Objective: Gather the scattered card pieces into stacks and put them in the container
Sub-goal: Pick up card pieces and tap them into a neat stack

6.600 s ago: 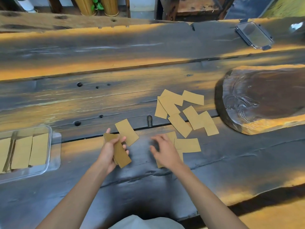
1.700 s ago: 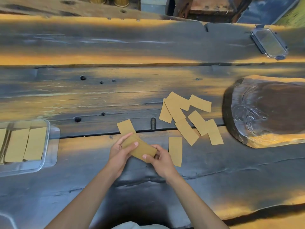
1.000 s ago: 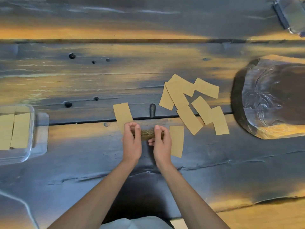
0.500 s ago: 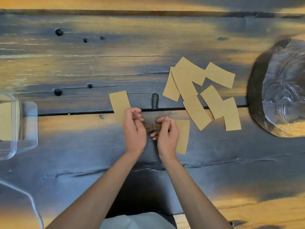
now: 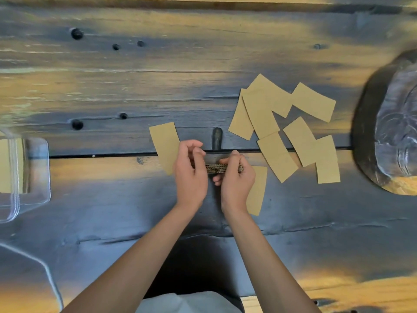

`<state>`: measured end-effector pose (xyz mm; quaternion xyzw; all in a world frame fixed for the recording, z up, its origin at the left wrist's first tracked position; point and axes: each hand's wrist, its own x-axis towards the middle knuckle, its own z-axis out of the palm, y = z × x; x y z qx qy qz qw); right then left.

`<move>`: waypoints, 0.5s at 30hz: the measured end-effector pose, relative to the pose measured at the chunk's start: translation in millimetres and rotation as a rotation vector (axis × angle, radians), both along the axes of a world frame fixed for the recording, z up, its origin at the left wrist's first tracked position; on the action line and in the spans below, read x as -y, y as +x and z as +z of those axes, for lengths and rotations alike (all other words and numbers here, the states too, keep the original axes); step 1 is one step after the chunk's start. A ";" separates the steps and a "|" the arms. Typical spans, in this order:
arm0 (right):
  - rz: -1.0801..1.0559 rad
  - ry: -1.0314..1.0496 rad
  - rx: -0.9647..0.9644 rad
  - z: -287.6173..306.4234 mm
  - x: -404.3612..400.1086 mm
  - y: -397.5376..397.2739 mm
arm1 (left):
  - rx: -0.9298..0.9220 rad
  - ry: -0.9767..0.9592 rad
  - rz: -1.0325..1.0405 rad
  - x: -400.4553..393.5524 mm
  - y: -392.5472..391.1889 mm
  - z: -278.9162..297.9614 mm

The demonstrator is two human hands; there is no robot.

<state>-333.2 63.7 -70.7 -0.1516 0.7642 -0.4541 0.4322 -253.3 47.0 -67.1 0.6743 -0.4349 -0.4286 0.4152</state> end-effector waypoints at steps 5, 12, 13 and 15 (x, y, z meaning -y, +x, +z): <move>0.046 -0.031 -0.024 -2.4 -5.8 3.9 | 0.053 0.022 -0.024 -4.0 4.7 -5.6; 0.033 0.035 -0.050 1.5 2.8 4.9 | 0.126 0.009 -0.159 6.1 11.6 -2.1; 0.041 0.045 -0.066 4.2 4.0 4.4 | 0.149 0.000 -0.240 7.2 15.7 0.4; 0.098 0.048 -0.112 11.9 4.9 1.8 | 0.209 -0.034 -0.449 9.5 27.7 9.1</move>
